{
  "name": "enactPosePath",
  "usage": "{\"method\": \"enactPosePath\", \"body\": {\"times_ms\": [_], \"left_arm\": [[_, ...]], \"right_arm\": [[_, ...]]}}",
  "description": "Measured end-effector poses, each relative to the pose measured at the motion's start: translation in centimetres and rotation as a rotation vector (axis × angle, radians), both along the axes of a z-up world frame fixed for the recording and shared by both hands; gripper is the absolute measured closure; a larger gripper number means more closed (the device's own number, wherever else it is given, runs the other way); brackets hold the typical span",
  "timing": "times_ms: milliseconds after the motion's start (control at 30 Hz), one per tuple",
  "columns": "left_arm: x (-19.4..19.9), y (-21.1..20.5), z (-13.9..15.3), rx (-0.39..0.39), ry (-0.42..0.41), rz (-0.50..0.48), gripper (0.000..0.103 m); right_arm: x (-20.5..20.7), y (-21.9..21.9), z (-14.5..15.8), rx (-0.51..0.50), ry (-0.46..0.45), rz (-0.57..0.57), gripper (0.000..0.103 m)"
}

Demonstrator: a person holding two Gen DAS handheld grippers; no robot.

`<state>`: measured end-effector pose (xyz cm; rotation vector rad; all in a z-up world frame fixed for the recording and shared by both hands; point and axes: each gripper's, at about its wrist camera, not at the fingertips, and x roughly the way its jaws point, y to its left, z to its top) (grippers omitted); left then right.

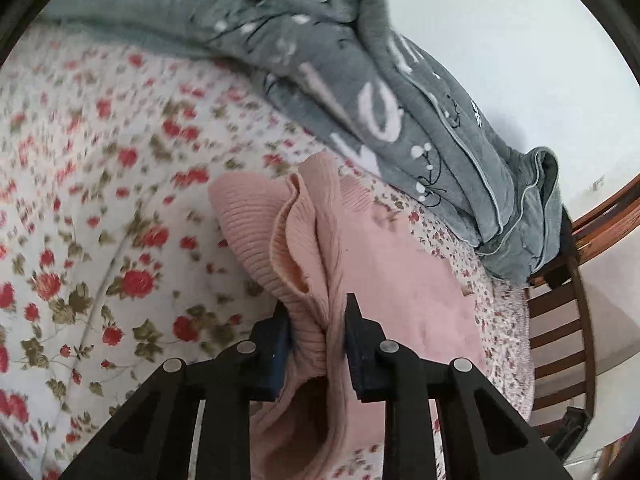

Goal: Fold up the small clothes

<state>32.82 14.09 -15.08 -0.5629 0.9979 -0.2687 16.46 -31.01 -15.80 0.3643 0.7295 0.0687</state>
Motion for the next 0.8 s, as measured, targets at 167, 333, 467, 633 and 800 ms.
{"method": "enactPosePath", "body": {"times_ms": [167, 333, 467, 633, 800], "left_arm": [[0.8, -4.5, 4.1, 0.100, -0.004, 0.010, 0.080], [1.3, -10.1, 6.9, 0.175, -0.023, 0.001, 0.080], [1.1, -15.9, 8.0, 0.215, -0.045, -0.049, 0.081], [0.9, -24.1, 6.4, 0.269, -0.036, -0.114, 0.081], [0.5, -31.1, 0.9, 0.291, 0.030, -0.207, 0.081]], "right_arm": [[-0.7, -1.5, 0.2, -0.010, -0.017, 0.022, 0.059], [-1.2, -3.2, -0.1, -0.021, -0.015, 0.034, 0.059], [-1.8, -4.8, -0.3, -0.030, -0.016, 0.031, 0.059], [-2.6, -6.5, -0.9, -0.002, -0.006, 0.020, 0.059], [-3.4, -7.3, -1.9, 0.005, 0.023, 0.008, 0.059]]}}
